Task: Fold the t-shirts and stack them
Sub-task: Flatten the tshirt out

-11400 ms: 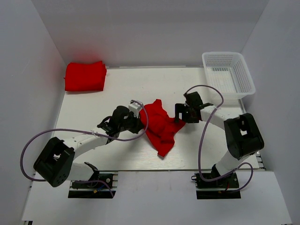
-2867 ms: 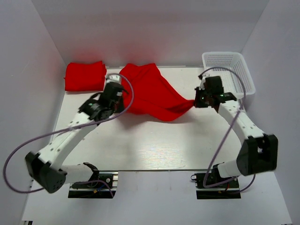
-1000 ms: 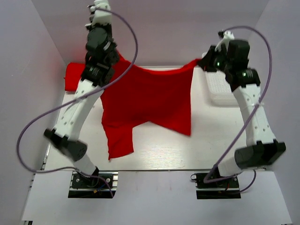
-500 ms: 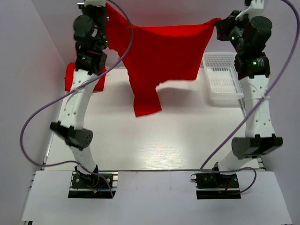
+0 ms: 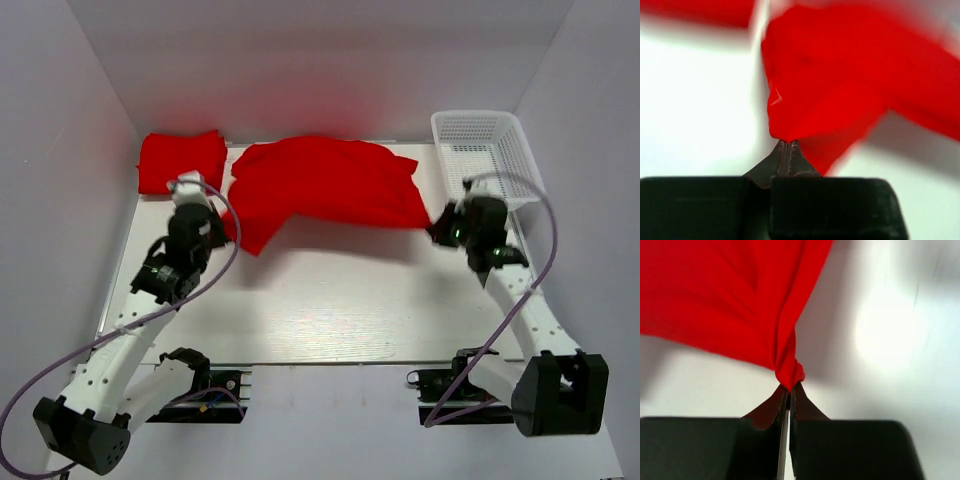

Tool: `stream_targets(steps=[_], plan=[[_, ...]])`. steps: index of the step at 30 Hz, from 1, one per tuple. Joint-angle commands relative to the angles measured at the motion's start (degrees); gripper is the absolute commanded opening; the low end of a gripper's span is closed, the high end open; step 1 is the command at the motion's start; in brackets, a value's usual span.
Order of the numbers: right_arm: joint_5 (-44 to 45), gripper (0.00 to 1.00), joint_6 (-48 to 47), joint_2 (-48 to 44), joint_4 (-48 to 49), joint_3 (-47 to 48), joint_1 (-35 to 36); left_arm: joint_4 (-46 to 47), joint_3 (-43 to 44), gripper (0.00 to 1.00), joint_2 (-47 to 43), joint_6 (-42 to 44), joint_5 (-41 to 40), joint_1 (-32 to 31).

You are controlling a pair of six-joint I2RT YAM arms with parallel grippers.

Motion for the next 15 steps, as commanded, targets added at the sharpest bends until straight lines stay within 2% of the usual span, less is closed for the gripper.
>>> stream_targets(steps=[1, 3, 4, 5, 6, 7, 8, 11, 15], plan=[[-1.5, 0.03, 7.1, -6.6, -0.6, -11.4, -0.2, -20.7, -8.4, 0.00, -2.2, -19.4, 14.3, -0.6], [-0.5, 0.13, 7.2, -9.5, -6.5, -14.4, -0.2, -28.2, -12.2, 0.00, -3.8, -22.1, 16.8, -0.6], [-0.2, 0.28, 7.9, -9.9, -7.7, -15.8, -0.2, -29.6, -15.5, 0.00, -4.4, -23.3, 19.6, -0.6], [0.1, 0.35, 7.8, -10.8, -9.0, -17.0, -0.2, -30.7, -16.7, 0.08, -4.4, -24.2, 21.1, -0.6], [0.8, 0.41, 7.7, -11.0, -12.6, -17.6, -0.2, -32.0, -16.7, 0.26, -4.4, -25.0, 24.5, -0.6], [0.7, 0.60, 7.7, -11.0, -13.7, -18.0, -0.2, -32.0, -16.1, 0.47, -4.4, -25.0, 26.5, -0.6], [1.0, 0.90, 6.9, -10.6, -15.6, -17.9, -0.2, -33.0, -15.2, 0.99, -4.4, -24.1, 27.9, -0.6], [3.2, 0.90, 6.0, -10.0, -19.9, -15.0, -0.2, -36.5, -10.0, 1.00, -3.0, -23.6, 25.4, -0.6], [6.3, 0.90, 1.4, -8.5, -21.4, -8.4, -0.2, -35.6, -3.4, 1.00, 0.6, -19.9, 18.4, -0.6]])
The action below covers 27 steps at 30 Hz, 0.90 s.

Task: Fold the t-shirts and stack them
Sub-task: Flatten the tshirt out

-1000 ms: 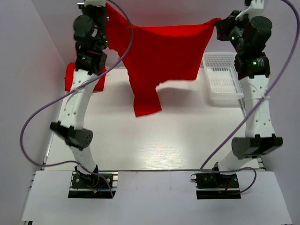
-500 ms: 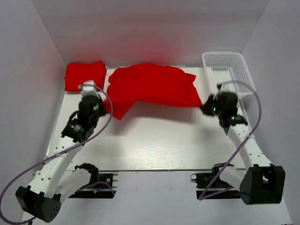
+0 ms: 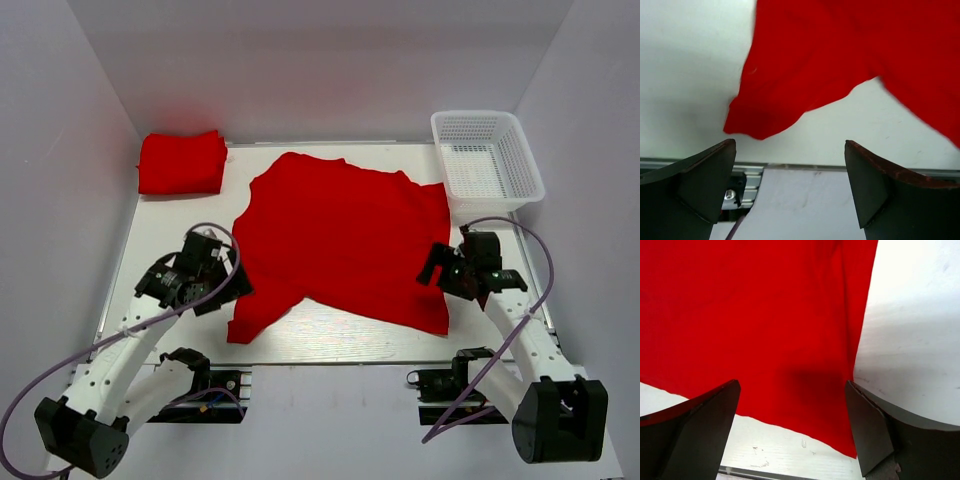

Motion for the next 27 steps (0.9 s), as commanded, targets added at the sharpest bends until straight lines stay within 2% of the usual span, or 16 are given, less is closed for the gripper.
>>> stream_targets(steps=[1, 3, 6, 7, 10, 12, 15, 16, 18, 20, 21, 24, 27], plan=[[3.6, 0.90, -3.6, 1.0, -2.1, 7.9, -0.1, 1.3, 6.8, 1.00, 3.2, 2.8, -3.9, -0.1], [3.9, 0.90, -4.2, 2.0, -2.2, 11.0, 0.0, 6.9, 7.5, 1.00, 5.8, 5.4, -3.9, -0.1], [3.7, 0.90, -5.8, 4.3, 1.1, 12.7, 0.1, 16.5, 8.7, 1.00, 15.0, 8.7, -3.9, -0.1], [3.5, 0.90, -6.2, 5.7, 1.1, 12.7, 0.1, 18.8, 9.4, 1.00, 15.0, 9.4, -3.9, -0.1], [3.3, 0.90, -8.2, 11.3, 2.6, 16.1, 0.4, 25.2, 14.2, 1.00, 25.9, 13.3, -3.2, -0.1], [3.5, 0.90, -8.9, 13.7, 3.3, 17.7, 0.8, 26.6, 20.2, 1.00, 35.5, 15.2, -2.6, 0.6], [4.9, 0.90, -10.0, 20.8, 3.7, 21.7, 2.1, 27.5, 28.0, 1.00, 44.7, 17.3, -4.3, 0.6], [9.3, 0.90, -10.3, 21.9, 3.4, 23.6, 2.5, 27.5, 29.9, 1.00, 50.4, 17.8, -4.3, 0.6], [15.5, 0.90, -10.7, 26.3, 2.8, 25.4, 3.4, 29.2, 35.4, 1.00, 55.7, 19.2, -3.9, 1.2], [18.2, 0.90, -10.7, 30.8, 2.1, 26.5, 4.3, 29.7, 38.8, 1.00, 63.1, 20.5, -1.5, 1.2], [22.1, 0.90, -10.4, 31.7, 0.9, 27.0, 4.4, 29.7, 42.5, 1.00, 65.5, 20.5, -0.6, 1.2], [25.1, 0.90, -7.9, 35.3, 1.0, 26.9, 4.6, 29.0, 49.0, 1.00, 73.2, 20.5, -0.1, 1.7], [25.4, 0.90, -6.7, 37.7, 2.9, 25.8, 4.4, 28.5, 50.9, 1.00, 76.6, 20.5, -0.1, 2.4]])
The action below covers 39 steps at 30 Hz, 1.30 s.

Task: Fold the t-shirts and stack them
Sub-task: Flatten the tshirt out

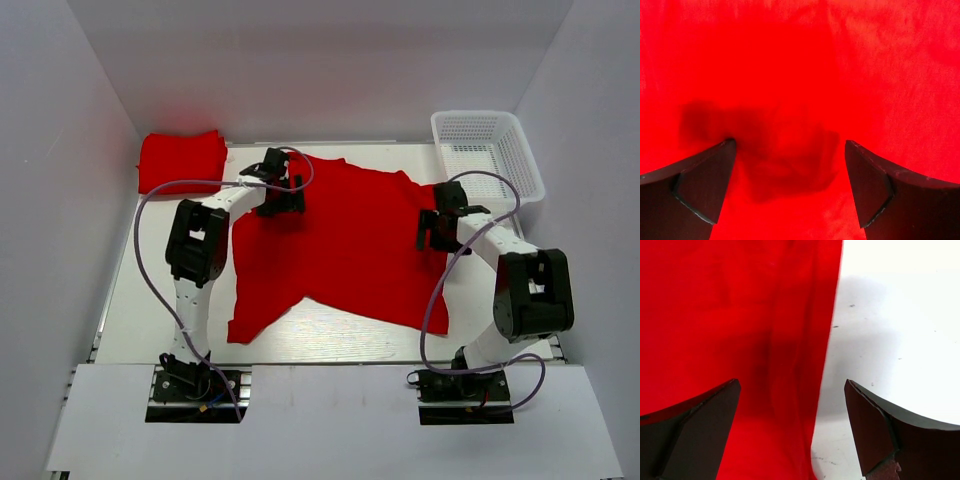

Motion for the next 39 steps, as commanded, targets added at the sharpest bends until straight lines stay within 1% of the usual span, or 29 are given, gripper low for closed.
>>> stream_targets(steps=[1, 3, 4, 7, 10, 13, 17, 19, 22, 23, 24, 25, 26, 27, 28, 29, 31, 33, 34, 36, 38, 39], plan=[[5.2, 0.90, 2.2, 1.4, 1.2, 0.5, -0.4, -1.1, 2.1, 1.00, 2.9, 0.0, 1.1, 1.5], [7.6, 0.90, 4.2, 2.5, 0.8, 0.0, -0.6, -1.7, 1.3, 1.00, 3.4, -0.6, 0.3, 2.2], [10.1, 0.90, 4.6, 2.8, 0.8, -0.1, -0.6, -2.3, -0.5, 1.00, 3.4, -1.4, -0.3, 2.9], [14.1, 0.90, 7.3, 2.0, 0.2, -1.2, -1.2, -2.4, -5.0, 1.00, 2.0, -2.1, -2.4, 4.7], [15.7, 0.90, 8.9, 0.5, 0.7, -2.8, -2.0, -2.4, -8.8, 1.00, 0.3, -2.7, -3.1, 6.6], [16.5, 0.90, 9.2, 1.0, 0.0, -3.4, -3.8, -1.7, -12.2, 1.00, -1.2, -2.7, -3.7, 8.1], [16.9, 0.90, 10.7, 1.0, -0.9, -5.1, -5.4, -1.1, -13.4, 1.00, -3.1, -2.7, -3.7, 9.5], [13.5, 0.90, 9.5, -1.0, -0.7, -5.6, -5.9, -0.4, -13.4, 1.00, -3.1, -0.1, -0.8, 10.1], [3.1, 0.90, 6.4, -3.9, 1.9, -5.3, -5.7, 1.0, -12.0, 1.00, -3.6, 3.1, 4.5, 10.1], [1.0, 0.90, 2.0, -5.3, 2.4, -5.1, -5.7, 1.5, -11.3, 1.00, -4.1, 3.6, 5.5, 10.1], [-2.0, 0.90, 0.9, -6.7, 2.4, -4.7, -5.6, 1.5, -9.9, 1.00, -4.1, 3.6, 6.8, 10.1], [-5.9, 0.90, -0.2, -7.2, 2.3, -4.1, -5.2, 0.6, -9.1, 1.00, -4.8, 4.4, 6.8, 10.1], [-8.0, 0.90, -2.9, -9.2, 2.1, -3.9, -5.1, 0.6, -8.5, 1.00, -4.8, 4.4, 7.4, 10.1], [-13.3, 0.90, -3.5, -10.0, 1.9, -3.8, -5.0, 0.6, -8.0, 1.00, -5.8, 5.0, 7.9, 10.1], [-14.6, 0.90, -4.2, -10.7, 2.0, -4.1, -4.6, 0.6, -8.0, 1.00, -7.5, 5.0, 7.9, 10.1], [-17.6, 0.90, -6.6, -12.7, 2.1, -4.3, -4.2, 0.6, -8.0, 1.00, -8.4, 5.6, 7.9, 10.1], [-22.3, 0.90, -8.3, -13.7, 1.4, -4.5, -2.7, 0.1, -8.0, 1.00, -10.3, 5.6, 6.6, 10.1], [-23.8, 0.90, -9.1, -15.4, 0.8, -4.7, -1.7, -0.8, -9.2, 1.00, -13.6, 6.1, 4.1, 10.1], [-24.9, 0.90, -9.5, -15.5, 0.0, -4.7, 0.0, -1.3, -9.9, 1.00, -14.8, 6.1, 3.3, 10.1], [-26.0, 0.90, -9.6, -15.9, 0.0, -5.2, 1.2, -1.8, -13.2, 1.00, -19.2, 6.1, 1.4, 10.1], [-27.7, 0.90, -9.2, -15.4, 2.1, -7.2, 3.7, -1.2, -16.3, 1.00, -22.3, 6.1, 0.4, 9.5], [-28.1, 0.90, -7.9, -15.2, 2.6, -7.8, 4.6, -1.2, -19.6, 1.00, -23.6, 5.3, 0.4, 9.5]])
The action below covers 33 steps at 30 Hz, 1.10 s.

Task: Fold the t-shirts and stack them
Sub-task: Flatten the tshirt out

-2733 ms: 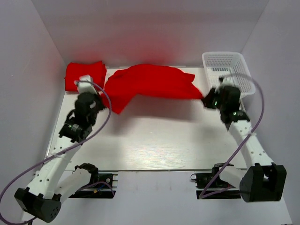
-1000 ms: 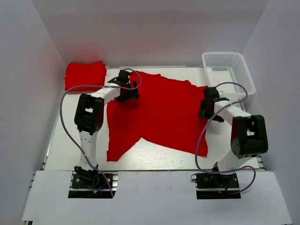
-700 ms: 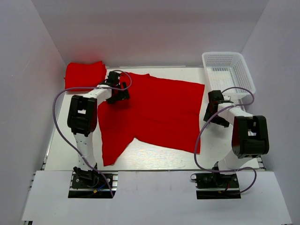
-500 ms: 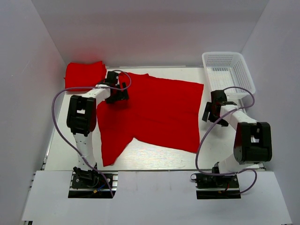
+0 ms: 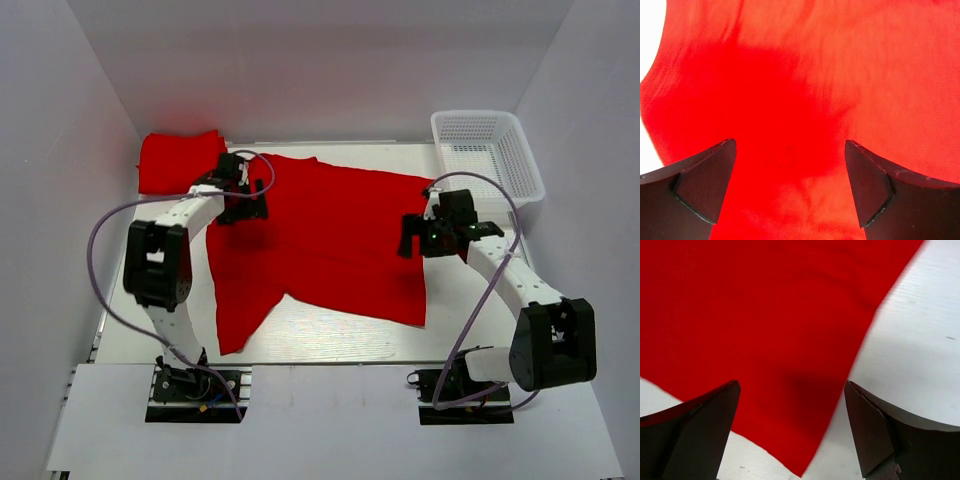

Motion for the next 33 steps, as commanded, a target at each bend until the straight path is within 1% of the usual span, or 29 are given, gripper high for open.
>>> stream_targets(steps=[1, 2, 4, 6, 7, 8, 9, 10, 11, 12, 15, 16, 18, 21, 24, 25, 27, 29, 30, 31, 33], plan=[[-5.6, 0.90, -0.2, 0.3, 3.3, -2.3, 2.8, -0.9, -5.4, 1.00, -9.7, -0.1, -2.0, -0.2], [-6.1, 0.90, 0.7, 2.2, 4.0, -2.7, 4.2, -0.1, -6.8, 1.00, -10.5, -0.6, -1.5, -0.2], [-6.1, 0.90, 1.7, 3.7, 5.5, -3.0, 4.8, 0.7, -9.7, 1.00, -11.1, -1.1, -1.5, -0.2], [-0.3, 0.90, 5.6, 7.1, 8.5, -3.2, 5.2, 1.6, -10.8, 1.00, -11.6, -1.1, -1.0, -0.2], [0.4, 0.90, 7.9, 10.1, 10.4, -2.8, 5.0, 2.3, -10.8, 1.00, -11.6, -1.1, -0.5, -0.2], [1.7, 0.90, 8.8, 11.0, 11.2, -2.2, 4.7, 2.9, -11.3, 1.00, -10.9, -1.1, -0.5, -0.2], [5.7, 0.90, 9.4, 11.9, 11.6, -1.7, 4.7, 3.7, -11.3, 1.00, -9.6, -1.1, -0.5, -0.2], [6.9, 0.90, 12.3, 12.7, 11.8, -0.5, 4.4, 3.8, -10.7, 1.00, -8.6, -1.1, -0.5, -0.2], [7.5, 0.90, 12.9, 15.1, 11.7, 0.6, 4.4, 3.8, -9.1, 1.00, -7.3, -1.1, -0.5, 0.3], [10.0, 0.90, 13.2, 15.9, 11.7, 1.1, 4.1, 3.2, -8.0, 1.00, -6.0, -1.1, -0.5, 0.3], [11.5, 0.90, 14.2, 20.7, 10.0, 4.5, 3.1, 3.2, -5.0, 1.00, -1.0, -1.1, -0.5, 0.3], [11.7, 0.90, 14.3, 24.2, 9.4, 6.3, 2.3, 3.7, -4.3, 1.00, 0.3, -0.5, -0.5, 0.3], [11.9, 0.90, 14.3, 26.3, 8.3, 8.4, 1.4, 3.8, -1.4, 1.00, 4.4, 0.0, 0.1, 0.3], [12.5, 0.90, 14.6, 31.6, 7.1, 13.5, -0.7, 3.8, 2.4, 1.00, 9.5, 0.7, 4.1, 0.3], [12.6, 0.90, 14.4, 35.3, 5.5, 18.2, -3.2, 3.8, 6.3, 1.00, 12.7, 1.3, 6.6, 0.3], [12.5, 0.90, 13.8, 37.9, 4.3, 20.8, -3.7, 3.8, 7.5, 1.00, 14.5, 1.3, 7.3, 0.3], [12.2, 0.90, 12.0, 40.8, 3.5, 26.9, -5.0, 2.7, 10.9, 1.00, 16.0, 1.3, 7.9, 0.3], [12.3, 0.90, 10.4, 43.7, 0.2, 32.2, -5.8, 0.8, 13.9, 1.00, 17.2, 1.3, 7.9, 0.3], [10.9, 0.90, 7.5, 44.3, -1.0, 35.2, -5.8, 0.8, 14.7, 1.00, 17.2, 2.0, 7.9, 0.3], [9.5, 0.90, 6.6, 45.2, -1.5, 36.4, -5.9, 0.0, 16.1, 1.00, 17.2, 2.0, 7.9, 0.3], [6.2, 0.90, 3.1, 44.4, -2.2, 38.8, -5.3, -1.3, 16.8, 1.00, 14.3, 2.6, 7.9, 0.3]])
